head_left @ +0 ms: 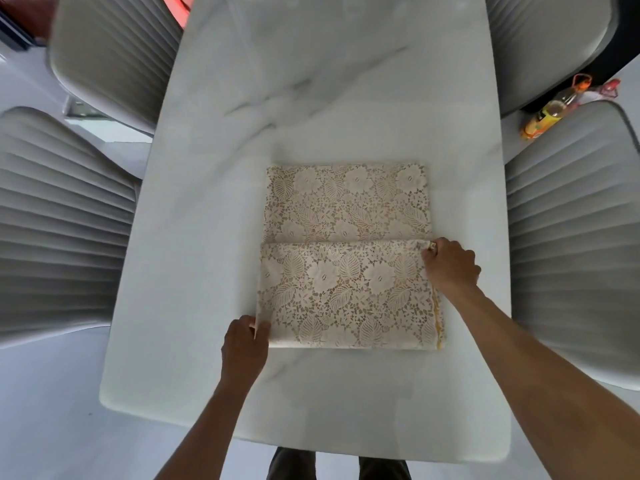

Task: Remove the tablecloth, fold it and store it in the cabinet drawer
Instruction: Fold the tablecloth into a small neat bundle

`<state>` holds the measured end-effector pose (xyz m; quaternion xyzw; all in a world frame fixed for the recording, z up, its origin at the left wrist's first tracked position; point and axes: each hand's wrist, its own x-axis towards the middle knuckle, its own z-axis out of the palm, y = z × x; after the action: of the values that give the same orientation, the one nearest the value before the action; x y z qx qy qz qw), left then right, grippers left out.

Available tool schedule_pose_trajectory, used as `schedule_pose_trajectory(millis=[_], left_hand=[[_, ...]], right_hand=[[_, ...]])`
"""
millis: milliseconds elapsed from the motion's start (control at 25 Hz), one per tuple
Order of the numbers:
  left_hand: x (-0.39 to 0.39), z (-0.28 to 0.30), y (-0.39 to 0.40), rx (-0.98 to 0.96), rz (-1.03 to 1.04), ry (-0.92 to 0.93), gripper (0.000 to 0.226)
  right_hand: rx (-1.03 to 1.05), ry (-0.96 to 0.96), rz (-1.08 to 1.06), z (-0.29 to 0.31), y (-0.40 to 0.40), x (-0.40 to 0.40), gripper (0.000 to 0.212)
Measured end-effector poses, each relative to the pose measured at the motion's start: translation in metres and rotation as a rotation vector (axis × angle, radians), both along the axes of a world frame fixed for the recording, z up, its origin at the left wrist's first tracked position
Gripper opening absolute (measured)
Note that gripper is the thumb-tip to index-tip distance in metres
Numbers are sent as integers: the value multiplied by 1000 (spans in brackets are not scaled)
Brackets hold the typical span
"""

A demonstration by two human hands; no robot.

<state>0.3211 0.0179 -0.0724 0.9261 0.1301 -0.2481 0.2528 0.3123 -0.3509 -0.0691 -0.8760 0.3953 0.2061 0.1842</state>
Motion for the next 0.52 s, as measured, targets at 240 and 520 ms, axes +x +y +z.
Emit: schedule_pose_trajectory(millis=[240,520], left_hand=[[-6,20,-7,241,-411,-380,50],[-37,8,-32,510,-1014,-349,84]], right_hand=[[-197,-289,333,12,37,-43,66],[-336,-219,738,-10,109,-133,91]])
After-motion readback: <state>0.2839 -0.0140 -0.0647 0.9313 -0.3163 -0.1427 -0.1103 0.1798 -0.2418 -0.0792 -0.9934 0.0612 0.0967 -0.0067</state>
